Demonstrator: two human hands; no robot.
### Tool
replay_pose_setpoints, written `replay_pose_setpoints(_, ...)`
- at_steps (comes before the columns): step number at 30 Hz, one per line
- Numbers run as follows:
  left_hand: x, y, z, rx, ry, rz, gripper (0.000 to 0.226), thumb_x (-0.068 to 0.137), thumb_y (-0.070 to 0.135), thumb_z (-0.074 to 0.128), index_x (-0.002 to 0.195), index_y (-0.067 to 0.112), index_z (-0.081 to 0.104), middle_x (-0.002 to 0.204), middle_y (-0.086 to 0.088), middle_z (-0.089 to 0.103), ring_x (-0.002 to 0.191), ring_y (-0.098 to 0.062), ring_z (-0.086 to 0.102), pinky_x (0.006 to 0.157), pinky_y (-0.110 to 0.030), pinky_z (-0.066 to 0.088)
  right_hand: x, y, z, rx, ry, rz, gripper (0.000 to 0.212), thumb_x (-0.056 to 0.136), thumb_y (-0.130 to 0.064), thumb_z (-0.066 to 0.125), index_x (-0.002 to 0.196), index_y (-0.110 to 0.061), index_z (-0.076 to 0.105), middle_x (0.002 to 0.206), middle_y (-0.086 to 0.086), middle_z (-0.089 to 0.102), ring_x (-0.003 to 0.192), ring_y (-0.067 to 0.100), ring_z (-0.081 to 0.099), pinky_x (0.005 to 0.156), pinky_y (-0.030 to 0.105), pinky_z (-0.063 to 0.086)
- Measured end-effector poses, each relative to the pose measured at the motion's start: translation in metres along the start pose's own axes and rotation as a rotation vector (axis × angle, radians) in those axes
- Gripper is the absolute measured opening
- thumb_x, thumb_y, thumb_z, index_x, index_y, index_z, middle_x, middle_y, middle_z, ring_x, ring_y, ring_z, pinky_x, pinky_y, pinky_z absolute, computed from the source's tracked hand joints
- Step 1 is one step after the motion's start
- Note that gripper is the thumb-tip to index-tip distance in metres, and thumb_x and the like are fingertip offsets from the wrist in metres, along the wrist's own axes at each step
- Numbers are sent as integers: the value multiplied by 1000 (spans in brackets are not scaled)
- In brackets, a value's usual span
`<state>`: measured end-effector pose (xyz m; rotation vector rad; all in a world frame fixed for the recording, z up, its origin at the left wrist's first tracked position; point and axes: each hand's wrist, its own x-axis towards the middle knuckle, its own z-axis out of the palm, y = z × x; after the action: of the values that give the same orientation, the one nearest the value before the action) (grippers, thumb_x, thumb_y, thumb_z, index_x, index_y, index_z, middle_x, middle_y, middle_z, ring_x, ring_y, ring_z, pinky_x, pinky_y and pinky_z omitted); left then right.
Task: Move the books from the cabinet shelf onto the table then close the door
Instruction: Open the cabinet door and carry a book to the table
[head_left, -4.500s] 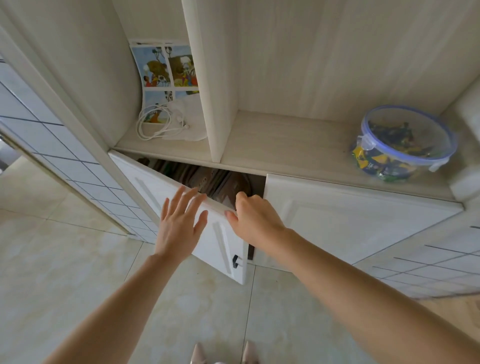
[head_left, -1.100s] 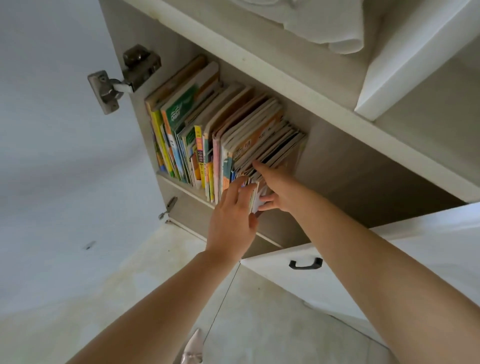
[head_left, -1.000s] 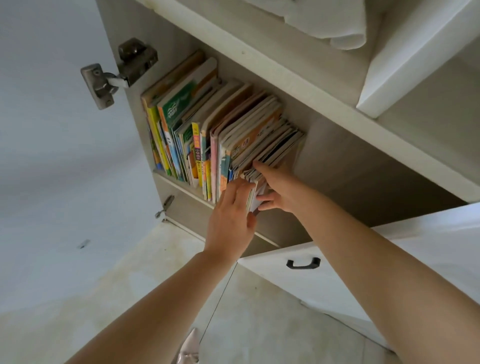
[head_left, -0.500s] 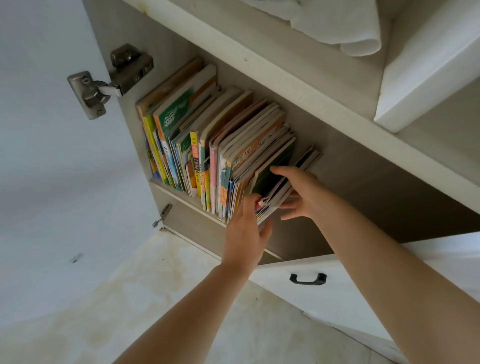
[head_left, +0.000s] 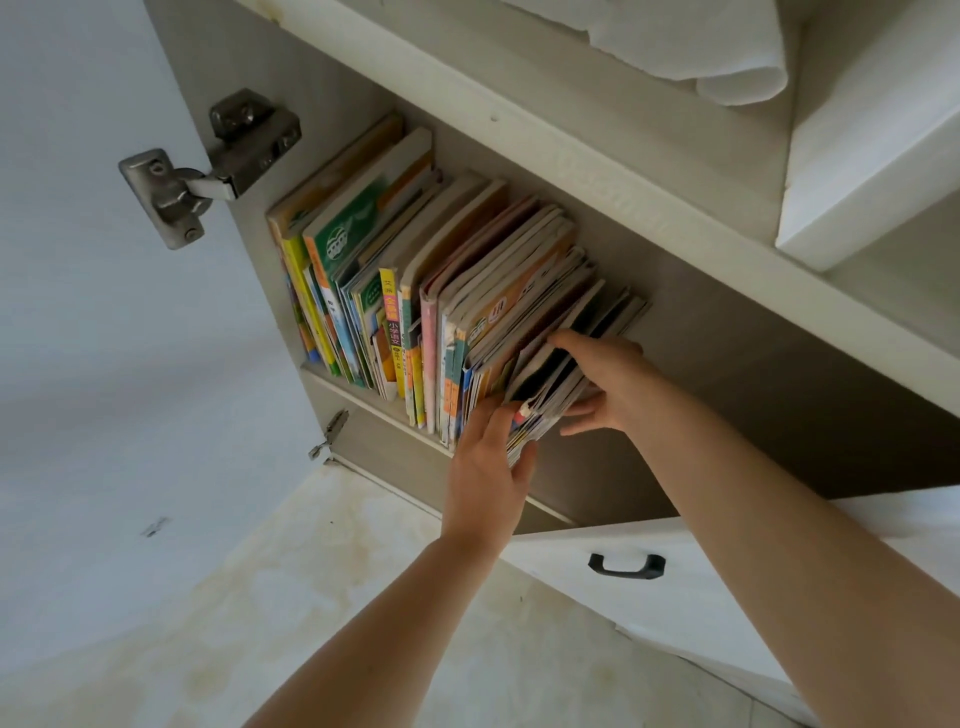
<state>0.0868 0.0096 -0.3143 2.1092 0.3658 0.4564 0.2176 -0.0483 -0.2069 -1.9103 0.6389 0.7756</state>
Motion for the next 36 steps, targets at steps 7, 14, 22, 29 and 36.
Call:
replay_pose_setpoints(7,-15,13,1,-109,106,-103,56,85,12,69,136,14,47,142,-3,48,135,-14,42,101,2,25,7,4,1,59,25,-37,60,72,-14,69,123,-17,38,111,21,57,85,42,64,69,71,50)
replay_pose_setpoints(14,-17,18,14,-201,128,-279,76,82,17,70,147,21,31,143,2,46,134,-12,38,106,-29,43,4,7,1,16,19,-68,54,79,-18,68,122,-16,36,107,17,62,82,36,69,53,47,57)
replay_pose_setpoints(22,-2,16,34,-119,65,-297,82,74,23,76,145,21,36,140,2,42,135,-16,31,109,-29,33,6,12,3,-36,65,-78,50,81,-28,59,126,-14,43,108,16,63,90,35,66,77,58,55)
replay_pose_setpoints(29,-5,18,39,-80,126,-265,65,77,7,73,136,14,47,140,-8,42,135,-25,36,107,-36,41,2,7,9,22,69,-44,65,79,-42,70,128,-16,35,114,16,58,93,39,63,79,62,54)
replay_pose_setpoints(36,-19,18,36,-131,141,-251,68,81,3,65,142,20,39,148,-2,37,140,-20,33,104,-14,34,1,11,11,-70,143,-68,59,86,-8,64,130,-12,25,112,22,55,91,37,65,73,56,58)
